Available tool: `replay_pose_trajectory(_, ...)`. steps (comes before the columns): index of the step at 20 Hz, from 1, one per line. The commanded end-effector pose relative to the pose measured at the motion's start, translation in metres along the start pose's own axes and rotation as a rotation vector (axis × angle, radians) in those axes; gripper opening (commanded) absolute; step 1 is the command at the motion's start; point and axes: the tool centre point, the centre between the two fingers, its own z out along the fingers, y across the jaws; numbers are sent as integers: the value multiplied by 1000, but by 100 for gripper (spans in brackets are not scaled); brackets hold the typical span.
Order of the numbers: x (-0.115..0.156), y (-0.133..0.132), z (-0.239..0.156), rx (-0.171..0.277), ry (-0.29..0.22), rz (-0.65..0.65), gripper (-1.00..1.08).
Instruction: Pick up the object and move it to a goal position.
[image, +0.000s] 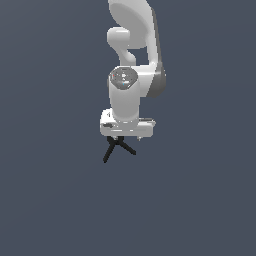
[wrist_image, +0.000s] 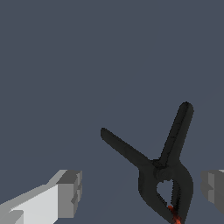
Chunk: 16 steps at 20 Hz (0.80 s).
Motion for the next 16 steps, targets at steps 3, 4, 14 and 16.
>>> replay_pose_trajectory(3,1,3,-1,-1,2,5,28)
replay_pose_trajectory(4,1,6,-2,-3,5,11,28)
replay_pose_trajectory(14,5,20,-5,-9,20,39,28)
replay_pose_trajectory(16,6,22,-3,-11,27,47,28)
